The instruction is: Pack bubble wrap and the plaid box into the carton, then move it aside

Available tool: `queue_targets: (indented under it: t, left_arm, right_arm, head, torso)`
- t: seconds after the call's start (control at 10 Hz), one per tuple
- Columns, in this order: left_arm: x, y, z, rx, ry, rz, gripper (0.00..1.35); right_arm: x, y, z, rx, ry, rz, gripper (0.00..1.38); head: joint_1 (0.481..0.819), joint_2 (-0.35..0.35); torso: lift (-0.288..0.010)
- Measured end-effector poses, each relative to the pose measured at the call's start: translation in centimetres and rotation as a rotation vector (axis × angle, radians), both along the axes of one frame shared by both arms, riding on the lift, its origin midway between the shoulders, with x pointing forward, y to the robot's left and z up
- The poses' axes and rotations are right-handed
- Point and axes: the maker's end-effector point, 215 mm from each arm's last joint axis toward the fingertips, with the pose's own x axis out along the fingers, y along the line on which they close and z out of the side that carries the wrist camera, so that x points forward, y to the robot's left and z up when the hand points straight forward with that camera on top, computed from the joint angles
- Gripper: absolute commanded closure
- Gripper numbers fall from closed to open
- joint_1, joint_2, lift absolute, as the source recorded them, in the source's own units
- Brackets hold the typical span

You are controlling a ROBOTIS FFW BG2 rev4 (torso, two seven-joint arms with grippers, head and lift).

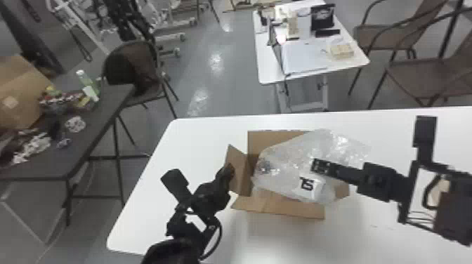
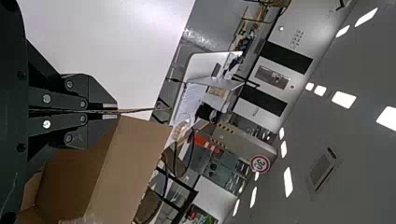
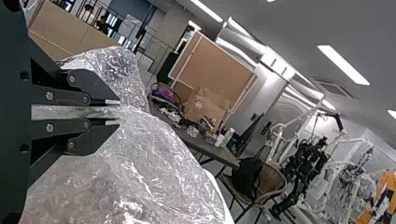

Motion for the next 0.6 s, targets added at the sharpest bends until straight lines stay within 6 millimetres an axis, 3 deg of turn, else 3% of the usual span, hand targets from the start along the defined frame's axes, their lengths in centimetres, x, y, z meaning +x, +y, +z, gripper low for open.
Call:
queue_targets:
  t: [0.3, 0.4, 0.6]
  left_arm:
    - [0.1, -1.1, -0.3, -0.013, 0.005, -0.012, 1.21]
    - [0.2, -1.3, -0.3, -0.015, 0.005, -0.014, 1.21]
    - [0.2, -1.2, -0.3, -0.017, 0.003, -0.012, 1.21]
  right_arm:
    - [3.8, 2.4, -4.3, -0.073, -0.104, -0.006, 1.07]
    - [4.3, 2.2, -5.8, -0.139, -0.111, -0.008, 1.07]
    - [3.4, 2.4, -8.7, -0.177, -0.04, 0.006, 1.07]
  head:
    - [0.695, 0.346]
    - [0.695, 0.342]
    - [0.695, 0.344]
  torso:
    - [-0.027]
    - [-0.027]
    - [-0.027]
